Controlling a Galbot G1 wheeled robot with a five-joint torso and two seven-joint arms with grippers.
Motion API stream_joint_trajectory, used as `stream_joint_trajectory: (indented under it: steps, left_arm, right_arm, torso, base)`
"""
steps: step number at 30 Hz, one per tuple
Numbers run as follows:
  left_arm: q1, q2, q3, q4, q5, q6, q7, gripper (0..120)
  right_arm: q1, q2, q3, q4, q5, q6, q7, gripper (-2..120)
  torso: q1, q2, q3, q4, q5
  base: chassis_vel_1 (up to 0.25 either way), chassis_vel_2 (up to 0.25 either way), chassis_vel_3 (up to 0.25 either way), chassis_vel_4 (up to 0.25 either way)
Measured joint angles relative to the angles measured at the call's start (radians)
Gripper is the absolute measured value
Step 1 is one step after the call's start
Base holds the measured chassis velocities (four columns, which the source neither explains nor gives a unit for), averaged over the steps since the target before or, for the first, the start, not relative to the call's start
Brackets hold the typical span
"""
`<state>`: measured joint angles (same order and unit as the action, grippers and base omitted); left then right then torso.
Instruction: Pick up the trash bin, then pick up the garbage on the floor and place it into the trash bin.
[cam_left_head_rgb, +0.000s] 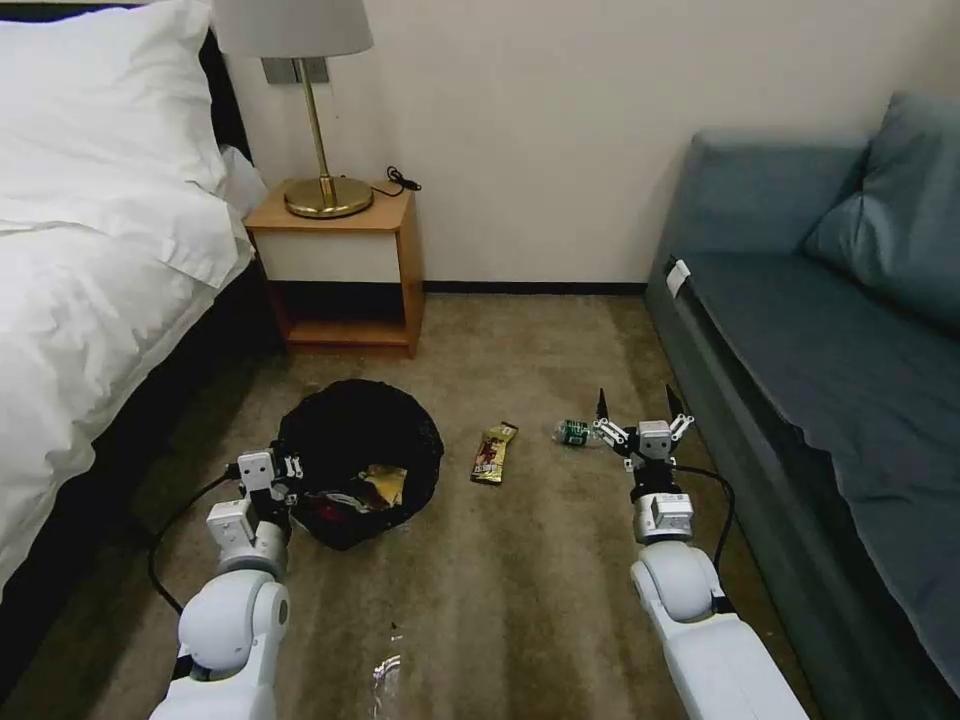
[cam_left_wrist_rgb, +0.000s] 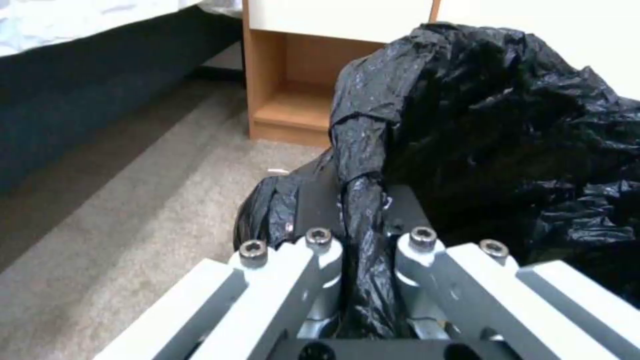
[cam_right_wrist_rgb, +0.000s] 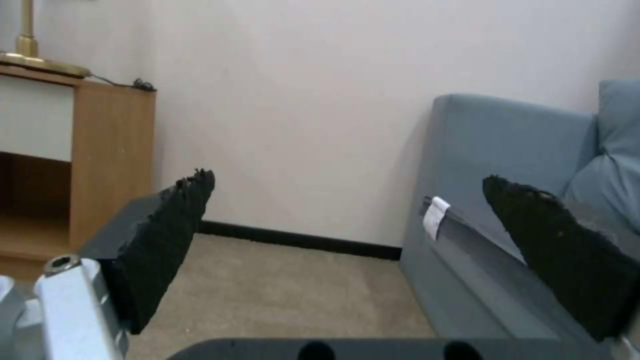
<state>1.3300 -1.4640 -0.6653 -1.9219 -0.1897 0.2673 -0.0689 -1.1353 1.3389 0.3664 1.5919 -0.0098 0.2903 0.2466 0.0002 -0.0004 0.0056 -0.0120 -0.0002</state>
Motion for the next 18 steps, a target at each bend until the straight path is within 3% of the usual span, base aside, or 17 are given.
stream_joint_trajectory:
  steps: [18]
  left_arm:
    - [0.015, -0.002, -0.010, -0.007, -0.005, -0.001, 0.002, 4]
  right_arm:
    - [0.006, -0.005, 0.003, -0.006, -0.004, 0.006, -0.002, 100]
  torso:
    - [0.000, 0.000, 0.000, 0.0000, 0.0000]
  base:
    - [-0.061, 0.048, 0.055, -0.054]
